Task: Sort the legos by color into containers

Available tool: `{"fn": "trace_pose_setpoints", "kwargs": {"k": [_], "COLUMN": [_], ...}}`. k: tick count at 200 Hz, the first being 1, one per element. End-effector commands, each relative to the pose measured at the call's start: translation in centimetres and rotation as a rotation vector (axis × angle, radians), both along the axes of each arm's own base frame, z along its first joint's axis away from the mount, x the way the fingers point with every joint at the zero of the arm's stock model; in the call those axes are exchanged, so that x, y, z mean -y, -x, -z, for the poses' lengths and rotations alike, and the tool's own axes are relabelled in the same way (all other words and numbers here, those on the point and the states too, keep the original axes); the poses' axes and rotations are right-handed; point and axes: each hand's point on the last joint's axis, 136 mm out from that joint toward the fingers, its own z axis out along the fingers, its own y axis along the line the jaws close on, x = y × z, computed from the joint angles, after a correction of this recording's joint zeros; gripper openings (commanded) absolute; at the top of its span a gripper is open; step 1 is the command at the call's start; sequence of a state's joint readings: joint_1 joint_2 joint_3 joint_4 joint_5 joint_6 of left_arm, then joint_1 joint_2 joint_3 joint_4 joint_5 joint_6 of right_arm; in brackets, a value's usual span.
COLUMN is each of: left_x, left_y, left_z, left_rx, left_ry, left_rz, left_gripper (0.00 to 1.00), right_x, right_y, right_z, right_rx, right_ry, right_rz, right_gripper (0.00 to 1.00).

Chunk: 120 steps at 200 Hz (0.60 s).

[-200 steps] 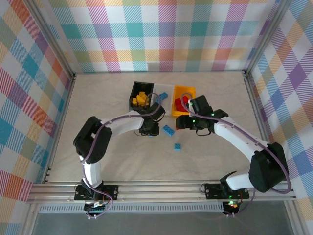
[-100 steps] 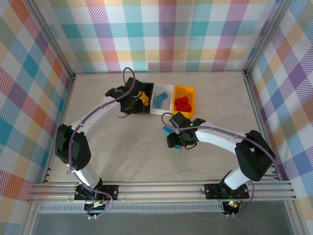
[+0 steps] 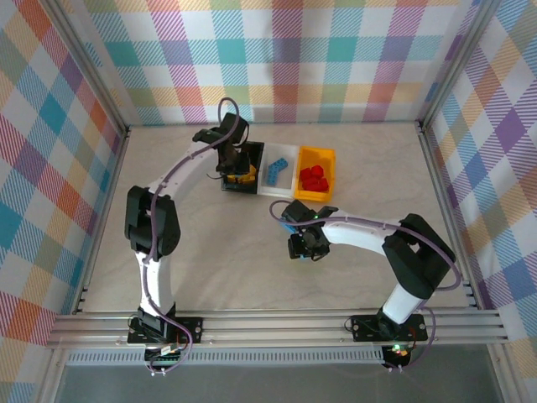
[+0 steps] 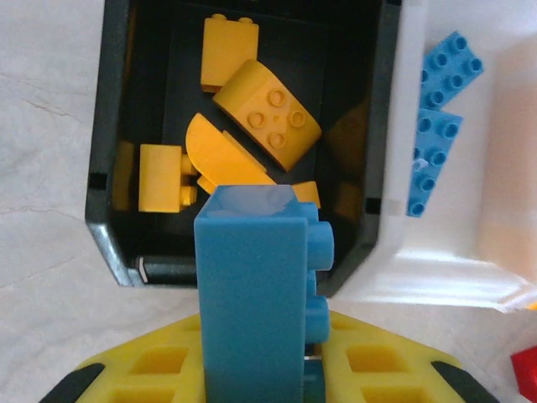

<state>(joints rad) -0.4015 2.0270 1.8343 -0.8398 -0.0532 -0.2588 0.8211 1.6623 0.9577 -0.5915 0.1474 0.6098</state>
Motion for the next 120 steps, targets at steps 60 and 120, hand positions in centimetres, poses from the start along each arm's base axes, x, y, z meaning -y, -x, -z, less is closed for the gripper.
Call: {"fn": "trace_pose_setpoints", "kwargs": {"k": [60,120], "left_x": [2.7,8.7], "left_y": [-1.4,-3.0], "left_z": [-1.2,-0.2], "left_rx": [0.014,-0.002], "left_ry": [0.099,0.154], "left_rz": [0.064,0.18], "left_gripper": [0.19,0.2], "right_x": [-0.6,-0.4], "right_y": [-0.7,-0.9], "right_z": [0.4,-1.7], "right_rx": [0.017,0.071], "right_ry": [0.018,-0.01], "right_rz": [0.012,0.007], "right_gripper": [0.42,0.37]}}
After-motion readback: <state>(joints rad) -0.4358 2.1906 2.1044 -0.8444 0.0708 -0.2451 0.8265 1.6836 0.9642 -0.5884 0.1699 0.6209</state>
